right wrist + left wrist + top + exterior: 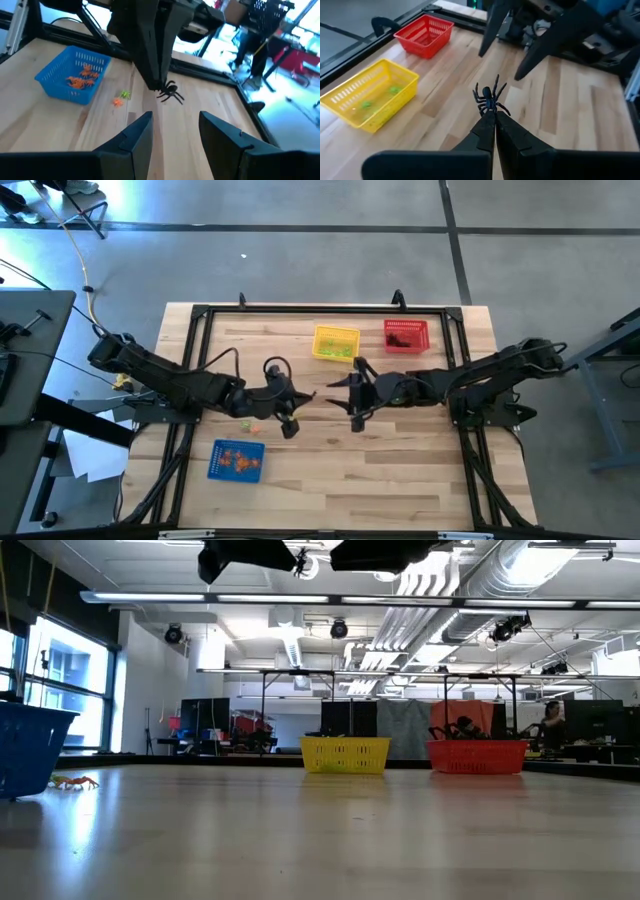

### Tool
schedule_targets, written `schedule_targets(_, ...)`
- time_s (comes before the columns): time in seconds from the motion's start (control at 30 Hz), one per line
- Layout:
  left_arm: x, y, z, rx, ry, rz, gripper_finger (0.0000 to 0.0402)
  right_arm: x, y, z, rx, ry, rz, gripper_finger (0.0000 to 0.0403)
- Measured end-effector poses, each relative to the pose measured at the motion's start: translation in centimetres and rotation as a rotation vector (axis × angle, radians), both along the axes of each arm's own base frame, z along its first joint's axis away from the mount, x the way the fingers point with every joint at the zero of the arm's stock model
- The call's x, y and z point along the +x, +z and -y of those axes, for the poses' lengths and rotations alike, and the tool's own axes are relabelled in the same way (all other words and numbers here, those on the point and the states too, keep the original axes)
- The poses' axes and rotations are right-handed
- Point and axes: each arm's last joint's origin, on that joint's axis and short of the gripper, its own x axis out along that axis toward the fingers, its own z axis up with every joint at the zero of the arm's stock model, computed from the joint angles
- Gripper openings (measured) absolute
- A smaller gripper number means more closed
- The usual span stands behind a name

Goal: Sort Halloween decoration
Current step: Put the black spider toy into the red bin

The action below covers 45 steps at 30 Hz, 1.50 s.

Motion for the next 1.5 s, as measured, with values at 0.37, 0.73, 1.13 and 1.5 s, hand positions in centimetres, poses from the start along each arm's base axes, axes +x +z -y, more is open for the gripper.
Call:
schedule_targets(0.37, 0.9, 0.1, 1.1, -0.081, -0.131, 0.060, 0.0000, 0.2, 0.5, -0.2, -0.016, 0.132, 0.050, 0.0156)
schedule_targets(0.73, 1.5, -0.3, 1.3, -0.061, -0.172, 0.061, 0.0000, 0.2, 0.6, -0.5, 0.031, 0.248, 0.055, 0.0156)
schedule_targets(1.13, 1.4, -0.4, 1.6, -0.059, -0.181, 0.050, 0.0000, 0.1, 0.3, -0.4, 0.027, 0.221, 0.016, 0.0156)
schedule_targets(1.5, 1.0, -0.7, 2.3, -0.067, -0.199, 0.025, 0.0000, 0.0, -0.1, -0.1, -0.018, 0.138, -0.023, 0.0156)
